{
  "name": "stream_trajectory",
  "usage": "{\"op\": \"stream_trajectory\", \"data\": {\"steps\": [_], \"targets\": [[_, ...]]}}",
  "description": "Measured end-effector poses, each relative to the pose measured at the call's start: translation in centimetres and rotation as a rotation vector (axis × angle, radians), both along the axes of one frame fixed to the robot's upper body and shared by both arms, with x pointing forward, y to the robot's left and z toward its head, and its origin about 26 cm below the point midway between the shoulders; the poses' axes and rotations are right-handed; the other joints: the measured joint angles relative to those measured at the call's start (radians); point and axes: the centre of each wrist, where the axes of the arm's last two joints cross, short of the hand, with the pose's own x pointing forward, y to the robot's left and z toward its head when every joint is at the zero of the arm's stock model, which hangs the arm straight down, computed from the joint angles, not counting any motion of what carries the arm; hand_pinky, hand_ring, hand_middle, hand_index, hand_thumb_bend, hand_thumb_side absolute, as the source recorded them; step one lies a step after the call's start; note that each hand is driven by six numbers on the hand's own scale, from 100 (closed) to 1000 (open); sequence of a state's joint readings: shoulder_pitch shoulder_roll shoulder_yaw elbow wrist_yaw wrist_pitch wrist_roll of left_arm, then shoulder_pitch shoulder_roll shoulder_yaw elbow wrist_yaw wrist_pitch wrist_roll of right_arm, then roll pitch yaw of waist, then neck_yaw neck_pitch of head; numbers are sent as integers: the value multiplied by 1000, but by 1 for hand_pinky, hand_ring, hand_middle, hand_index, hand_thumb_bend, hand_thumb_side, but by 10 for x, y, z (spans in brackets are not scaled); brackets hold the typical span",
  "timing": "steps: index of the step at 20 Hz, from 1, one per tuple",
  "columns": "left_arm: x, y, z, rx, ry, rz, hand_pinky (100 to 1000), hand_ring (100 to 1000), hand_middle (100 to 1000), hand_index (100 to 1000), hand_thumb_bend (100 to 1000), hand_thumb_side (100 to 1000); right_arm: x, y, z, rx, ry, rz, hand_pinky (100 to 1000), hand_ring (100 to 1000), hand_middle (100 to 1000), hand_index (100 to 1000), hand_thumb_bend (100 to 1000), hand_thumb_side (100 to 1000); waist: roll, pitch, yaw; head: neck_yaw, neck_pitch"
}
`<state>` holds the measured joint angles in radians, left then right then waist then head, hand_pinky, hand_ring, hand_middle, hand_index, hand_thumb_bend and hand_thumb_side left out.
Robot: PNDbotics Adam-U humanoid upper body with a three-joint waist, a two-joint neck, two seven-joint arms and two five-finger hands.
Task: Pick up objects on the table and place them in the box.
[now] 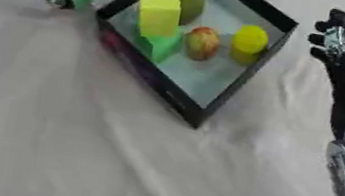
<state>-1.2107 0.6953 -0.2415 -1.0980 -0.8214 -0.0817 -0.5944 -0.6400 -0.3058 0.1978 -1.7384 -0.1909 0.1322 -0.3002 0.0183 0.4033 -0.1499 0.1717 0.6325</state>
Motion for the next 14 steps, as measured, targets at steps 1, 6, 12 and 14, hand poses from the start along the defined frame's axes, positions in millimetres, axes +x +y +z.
{"op": "stream_trajectory", "data": {"steps": [1,6,12,14], "targets": [[-3,-8,9,-1,-23,-27,640,713,554,591,355,100,0,0,-1,0,2,-1,805,770,715,827,100,615,1,-4,3,0,0],[-18,-58,38,-18,-110,-195,596,681,531,572,310,100,0,-1,-2,0,5,-5,805,770,715,828,100,619,4,-10,3,2,0],[-27,-116,43,-88,-194,-388,587,673,532,573,284,100,0,2,1,-3,-4,8,805,770,715,828,100,620,18,-13,-17,11,-2],[-27,-132,38,-96,-198,-430,590,675,535,576,281,100,0,4,3,-8,-7,17,805,770,715,828,100,625,21,-13,-22,15,-2]]}}
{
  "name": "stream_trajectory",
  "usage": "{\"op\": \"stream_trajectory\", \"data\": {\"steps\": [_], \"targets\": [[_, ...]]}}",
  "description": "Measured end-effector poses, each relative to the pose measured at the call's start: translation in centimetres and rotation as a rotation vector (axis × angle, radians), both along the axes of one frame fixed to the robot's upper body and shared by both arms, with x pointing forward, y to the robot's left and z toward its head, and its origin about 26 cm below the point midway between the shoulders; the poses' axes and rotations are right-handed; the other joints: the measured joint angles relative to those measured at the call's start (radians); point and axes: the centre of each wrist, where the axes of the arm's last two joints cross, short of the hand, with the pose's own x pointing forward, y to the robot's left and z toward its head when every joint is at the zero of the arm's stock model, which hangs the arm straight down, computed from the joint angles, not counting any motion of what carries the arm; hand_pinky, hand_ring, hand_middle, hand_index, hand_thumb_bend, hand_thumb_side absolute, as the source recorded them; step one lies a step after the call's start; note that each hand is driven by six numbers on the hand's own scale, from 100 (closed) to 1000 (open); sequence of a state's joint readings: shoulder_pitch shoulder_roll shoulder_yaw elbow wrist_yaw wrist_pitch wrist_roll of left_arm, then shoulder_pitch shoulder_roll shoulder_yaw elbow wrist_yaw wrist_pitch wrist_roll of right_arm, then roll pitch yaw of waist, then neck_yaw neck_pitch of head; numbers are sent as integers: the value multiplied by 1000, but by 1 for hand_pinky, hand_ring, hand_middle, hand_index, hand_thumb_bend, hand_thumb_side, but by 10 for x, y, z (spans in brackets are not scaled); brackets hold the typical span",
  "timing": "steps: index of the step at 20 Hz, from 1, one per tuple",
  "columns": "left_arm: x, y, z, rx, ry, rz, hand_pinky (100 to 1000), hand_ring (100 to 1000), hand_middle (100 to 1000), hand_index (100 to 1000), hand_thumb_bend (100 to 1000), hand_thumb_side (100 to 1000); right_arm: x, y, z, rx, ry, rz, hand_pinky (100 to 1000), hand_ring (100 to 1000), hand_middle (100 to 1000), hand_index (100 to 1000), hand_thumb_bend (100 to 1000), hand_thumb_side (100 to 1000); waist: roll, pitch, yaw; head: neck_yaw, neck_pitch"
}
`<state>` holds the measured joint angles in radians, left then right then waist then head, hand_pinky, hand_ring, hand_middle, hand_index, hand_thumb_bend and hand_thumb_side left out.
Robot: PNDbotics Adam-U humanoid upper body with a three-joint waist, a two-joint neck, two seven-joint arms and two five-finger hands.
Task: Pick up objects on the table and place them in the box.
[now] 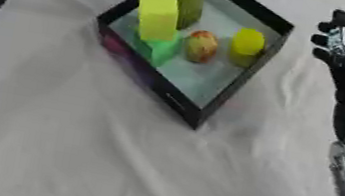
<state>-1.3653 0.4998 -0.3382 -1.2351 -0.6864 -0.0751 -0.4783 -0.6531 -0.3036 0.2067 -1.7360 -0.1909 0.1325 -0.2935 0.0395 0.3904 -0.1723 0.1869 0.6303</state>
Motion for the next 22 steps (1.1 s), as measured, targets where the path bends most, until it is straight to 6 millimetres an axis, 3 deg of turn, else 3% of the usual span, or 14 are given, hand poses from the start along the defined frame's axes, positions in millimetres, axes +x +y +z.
{"op": "stream_trajectory", "data": {"steps": [10,13,14,15,17,18,20,22], "targets": [[10,-42,-29,49,38,-54,626,702,564,603,340,100,1,9,2,-5,-2,32,805,771,716,829,100,628,7,0,-20,19,-2],[14,-47,-38,70,35,-42,640,714,581,624,450,100,1,11,4,-8,-5,39,806,772,716,829,100,630,9,0,-26,24,-8],[16,-48,-40,77,34,-35,657,728,601,648,544,100,1,11,4,-8,-5,40,806,772,716,829,100,629,11,0,-27,25,-8],[17,-48,-41,84,29,-27,660,733,612,660,574,100,1,11,5,-9,-7,42,806,772,716,829,100,629,13,0,-29,26,-8],[19,-48,-44,92,16,-7,734,822,753,783,720,100,1,12,5,-7,-7,45,806,772,716,829,100,629,14,0,-31,28,-9],[21,-48,-45,93,12,1,782,893,833,866,803,243,1,12,5,-6,-8,47,806,772,716,829,100,630,14,0,-31,28,-9],[23,-46,-47,86,7,9,796,924,884,923,870,408,2,12,6,-4,-8,49,806,772,716,829,100,631,14,0,-31,28,-9],[24,-45,-49,71,-3,11,779,910,873,925,870,452,2,12,6,-4,-7,49,806,772,716,829,100,631,13,0,-30,28,-9]]}}
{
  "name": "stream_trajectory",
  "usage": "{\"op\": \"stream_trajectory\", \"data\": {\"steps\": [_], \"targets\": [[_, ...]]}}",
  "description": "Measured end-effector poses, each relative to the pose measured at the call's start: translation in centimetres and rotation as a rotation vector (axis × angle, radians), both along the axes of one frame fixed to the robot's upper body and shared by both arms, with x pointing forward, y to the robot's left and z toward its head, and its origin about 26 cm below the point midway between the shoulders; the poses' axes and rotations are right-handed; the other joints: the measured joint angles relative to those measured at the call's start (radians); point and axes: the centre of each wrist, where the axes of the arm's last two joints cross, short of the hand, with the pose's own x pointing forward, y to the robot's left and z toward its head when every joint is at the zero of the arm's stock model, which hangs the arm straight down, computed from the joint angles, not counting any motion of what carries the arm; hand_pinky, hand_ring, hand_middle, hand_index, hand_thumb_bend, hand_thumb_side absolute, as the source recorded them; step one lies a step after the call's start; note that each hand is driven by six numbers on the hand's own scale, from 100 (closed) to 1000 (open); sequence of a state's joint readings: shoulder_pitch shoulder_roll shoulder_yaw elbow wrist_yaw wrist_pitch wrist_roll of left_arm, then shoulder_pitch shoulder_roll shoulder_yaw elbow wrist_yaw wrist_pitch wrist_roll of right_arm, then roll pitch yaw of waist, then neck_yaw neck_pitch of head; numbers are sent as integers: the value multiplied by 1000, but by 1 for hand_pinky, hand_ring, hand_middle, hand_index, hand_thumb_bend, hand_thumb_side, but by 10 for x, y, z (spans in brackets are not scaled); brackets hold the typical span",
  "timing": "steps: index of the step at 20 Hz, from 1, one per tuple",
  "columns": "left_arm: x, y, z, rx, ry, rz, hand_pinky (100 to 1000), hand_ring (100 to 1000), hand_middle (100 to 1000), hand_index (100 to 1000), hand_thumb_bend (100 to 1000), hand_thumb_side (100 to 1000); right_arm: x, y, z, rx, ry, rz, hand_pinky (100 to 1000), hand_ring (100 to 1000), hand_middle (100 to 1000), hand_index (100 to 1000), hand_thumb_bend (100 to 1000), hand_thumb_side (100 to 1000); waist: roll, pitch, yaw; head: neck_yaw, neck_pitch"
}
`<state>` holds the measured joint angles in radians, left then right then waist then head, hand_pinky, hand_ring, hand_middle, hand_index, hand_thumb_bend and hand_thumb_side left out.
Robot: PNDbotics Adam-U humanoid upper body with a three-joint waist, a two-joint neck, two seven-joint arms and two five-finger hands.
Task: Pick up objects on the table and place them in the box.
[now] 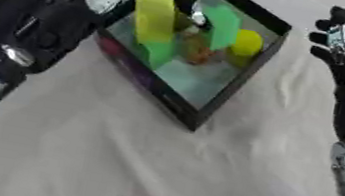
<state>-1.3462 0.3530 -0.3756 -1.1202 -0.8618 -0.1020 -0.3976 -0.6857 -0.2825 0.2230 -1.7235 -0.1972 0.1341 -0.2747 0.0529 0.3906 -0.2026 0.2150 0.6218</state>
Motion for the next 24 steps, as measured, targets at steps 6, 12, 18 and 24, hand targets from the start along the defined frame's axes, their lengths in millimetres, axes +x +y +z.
{"op": "stream_trajectory", "data": {"steps": [6,12,18,24], "targets": [[-10,5,13,-203,-103,-48,630,742,705,751,400,315,0,-2,-5,1,13,-8,806,773,717,830,100,629,0,0,25,-8,3],[-53,63,44,-786,-213,-142,622,732,717,771,304,479,0,-20,-12,26,20,-79,806,777,722,832,100,615,-2,-24,75,-58,29],[-111,122,36,-1140,-230,-177,618,732,728,798,306,568,-2,-45,-15,78,5,-187,807,779,724,834,100,605,-18,-48,117,-100,33],[-145,153,-5,-1301,-185,-152,603,709,718,806,329,601,-5,-57,-13,119,-16,-252,808,781,727,836,100,584,-31,-54,138,-121,30]]}}
